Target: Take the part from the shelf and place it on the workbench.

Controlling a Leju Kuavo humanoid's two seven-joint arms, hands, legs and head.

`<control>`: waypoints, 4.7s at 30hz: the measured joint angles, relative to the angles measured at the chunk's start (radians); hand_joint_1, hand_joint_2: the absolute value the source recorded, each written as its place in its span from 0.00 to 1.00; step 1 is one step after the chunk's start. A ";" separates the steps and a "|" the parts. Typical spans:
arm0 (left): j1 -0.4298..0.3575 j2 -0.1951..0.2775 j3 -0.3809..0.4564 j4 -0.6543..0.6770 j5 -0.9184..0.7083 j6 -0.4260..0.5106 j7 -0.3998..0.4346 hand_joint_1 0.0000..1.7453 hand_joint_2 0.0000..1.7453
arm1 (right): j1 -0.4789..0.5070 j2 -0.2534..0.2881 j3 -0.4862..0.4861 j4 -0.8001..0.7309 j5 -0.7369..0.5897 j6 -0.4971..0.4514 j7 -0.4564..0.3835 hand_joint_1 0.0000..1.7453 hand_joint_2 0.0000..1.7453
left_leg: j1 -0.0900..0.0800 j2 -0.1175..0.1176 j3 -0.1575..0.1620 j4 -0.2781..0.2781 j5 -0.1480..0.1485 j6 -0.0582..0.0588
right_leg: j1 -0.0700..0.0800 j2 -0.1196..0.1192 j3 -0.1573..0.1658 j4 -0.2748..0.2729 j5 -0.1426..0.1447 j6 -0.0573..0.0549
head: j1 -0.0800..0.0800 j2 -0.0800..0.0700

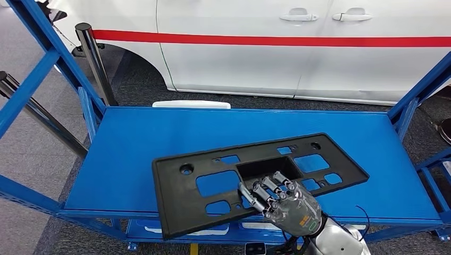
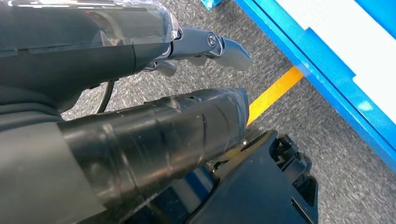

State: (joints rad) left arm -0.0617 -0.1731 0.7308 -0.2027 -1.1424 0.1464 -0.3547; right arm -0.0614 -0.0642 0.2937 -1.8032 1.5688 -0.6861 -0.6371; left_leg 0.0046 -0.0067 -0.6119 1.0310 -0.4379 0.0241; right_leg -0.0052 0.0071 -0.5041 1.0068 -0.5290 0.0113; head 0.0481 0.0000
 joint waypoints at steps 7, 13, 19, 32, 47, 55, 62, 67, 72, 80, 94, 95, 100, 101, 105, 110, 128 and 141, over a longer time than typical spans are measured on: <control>-0.003 0.001 0.004 0.000 -0.010 -0.030 0.000 0.00 0.75 | -0.264 -0.093 0.153 0.045 0.001 0.177 0.460 1.00 1.00 | -0.005 0.002 -0.009 0.000 0.005 0.000 | -0.001 0.005 -0.008 0.006 0.005 0.002 | 0.000 0.000; -0.009 0.002 0.017 0.000 -0.020 -0.040 -0.008 0.00 1.00 | -0.665 -0.181 0.802 0.080 0.003 0.287 1.274 1.00 1.00 | -0.004 -0.002 -0.011 0.000 0.010 0.000 | -0.001 -0.001 -0.014 0.007 0.006 0.002 | 0.000 0.000; -0.009 0.002 0.024 0.000 -0.024 -0.042 -0.015 0.00 1.00 | -0.788 -0.214 1.086 0.113 0.002 0.289 1.236 1.00 1.00 | -0.001 -0.003 -0.013 0.000 0.010 0.000 | 0.000 -0.003 -0.015 0.008 0.005 0.000 | 0.000 0.000; -0.012 0.002 0.025 0.000 -0.030 -0.039 -0.017 0.00 1.00 | -0.843 -0.223 1.201 0.163 0.002 0.289 1.224 1.00 1.00 | -0.001 -0.003 -0.013 0.000 0.010 0.000 | -0.001 -0.003 -0.015 0.008 0.005 0.000 | 0.000 0.000; -0.011 0.002 0.036 0.000 -0.021 -0.039 -0.019 0.00 1.00 | -0.822 -0.240 1.202 0.171 0.001 0.231 1.289 1.00 1.00 | -0.001 -0.003 -0.013 0.000 0.010 0.000 | -0.001 -0.003 -0.015 0.008 0.005 0.000 | 0.000 0.000; -0.007 0.002 0.050 0.000 -0.020 -0.038 -0.024 0.00 1.00 | -0.740 -0.272 1.062 0.118 0.001 0.199 1.211 1.00 1.00 | -0.001 -0.003 -0.012 0.000 0.010 0.000 | -0.001 -0.003 -0.015 0.007 0.005 0.000 | 0.000 0.000; -0.007 0.002 0.054 0.000 -0.016 -0.035 -0.024 0.00 1.00 | -0.711 -0.281 1.014 0.103 0.002 0.199 1.196 1.00 1.00 | -0.001 -0.003 -0.012 0.000 0.010 0.000 | -0.001 -0.003 -0.015 0.008 0.005 0.000 | 0.000 0.000; -0.007 0.002 0.056 0.000 -0.015 -0.028 -0.012 0.00 1.00 | -0.699 -0.285 0.992 0.098 0.001 0.199 1.179 1.00 1.00 | -0.001 -0.003 -0.012 0.000 0.010 0.000 | -0.001 -0.003 -0.015 0.008 0.005 0.000 | 0.000 0.000; -0.007 0.002 0.056 0.000 -0.021 -0.017 -0.001 0.00 1.00 | -0.689 -0.285 0.979 0.097 0.001 0.200 1.164 1.00 1.00 | -0.001 -0.003 -0.012 0.000 0.010 0.000 | -0.001 -0.003 -0.015 0.007 0.005 0.000 | 0.000 0.000; -0.008 0.002 0.056 0.000 -0.030 0.012 0.013 0.00 1.00 | -0.638 -0.283 0.951 0.100 0.001 0.192 1.135 1.00 1.00 | -0.001 -0.003 -0.012 0.000 0.010 0.000 | -0.001 -0.003 -0.015 0.007 0.005 0.000 | 0.000 0.000; -0.007 0.001 0.056 0.000 -0.066 0.061 0.035 0.00 1.00 | -0.451 -0.247 0.797 0.123 0.002 0.120 1.016 1.00 1.00 | 0.014 0.000 0.010 -0.036 0.025 0.018 | -0.028 -0.005 -0.126 0.226 -0.071 0.040 | 0.002 0.000; -0.007 0.001 0.056 0.000 -0.068 0.062 0.036 0.00 1.00 | -0.439 -0.245 0.783 0.124 0.002 0.115 1.001 1.00 1.00 | 0.018 0.000 0.009 -0.028 0.021 0.012 | -0.034 -0.006 -0.099 0.165 -0.032 0.045 | 0.002 0.000; -0.007 0.002 0.055 0.000 -0.079 0.070 0.039 0.00 1.00 | -0.388 -0.227 0.705 0.122 0.002 0.090 0.945 1.00 1.00 | 0.018 -0.005 -0.010 0.003 0.017 -0.028 | -0.029 0.007 -0.057 0.041 0.025 0.023 | 0.002 0.000; -0.006 0.002 0.055 0.000 -0.079 0.071 0.040 0.00 1.00 | -0.383 -0.225 0.696 0.122 0.002 0.090 0.942 1.00 1.00 | 0.021 -0.004 -0.011 0.002 0.018 -0.033 | -0.029 0.006 -0.061 0.042 0.029 0.013 | 0.002 0.000; -0.008 0.002 0.055 0.000 -0.081 0.072 0.040 0.00 1.00 | -0.371 -0.214 0.668 0.120 0.002 0.089 0.924 1.00 1.00 | 0.025 0.002 -0.066 0.137 -0.088 -0.043 | -0.025 0.001 -0.079 0.038 0.048 -0.020 | 0.002 0.000; -0.014 0.001 0.055 0.000 -0.083 0.072 0.046 0.00 1.00 | -0.344 -0.205 0.631 0.120 0.002 0.088 0.883 1.00 1.00 | 0.016 0.002 -0.041 0.207 -0.121 -0.023 | -0.004 -0.006 -0.104 0.042 0.065 -0.031 | 0.002 0.000; -0.015 -0.003 0.055 0.000 -0.089 0.066 0.048 0.00 1.00 | -0.326 -0.181 0.591 0.135 0.002 0.085 0.879 1.00 1.00 | 0.000 0.011 0.004 -0.003 0.002 0.012 | -0.005 -0.006 -0.038 0.053 0.012 0.013 | 0.003 0.000; -0.015 -0.003 0.055 0.000 -0.094 0.065 0.048 0.00 1.00 | -0.305 -0.155 0.585 0.140 0.002 0.079 0.879 1.00 1.00 | 0.006 0.008 -0.006 0.176 -0.113 -0.030 | -0.006 -0.010 -0.111 0.025 0.087 -0.036 | 0.000 0.000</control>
State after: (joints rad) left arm -0.0765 -0.1762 0.7858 -0.2029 -1.2366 0.2116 -0.3067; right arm -0.3661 -0.2191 0.8788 -1.6632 1.5705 -0.6071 0.2422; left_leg 0.0102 0.0011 -0.6182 1.2069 -0.5505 -0.0061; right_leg -0.0114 -0.0031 -0.6153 1.0313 -0.4423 -0.0249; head 0.0478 0.0000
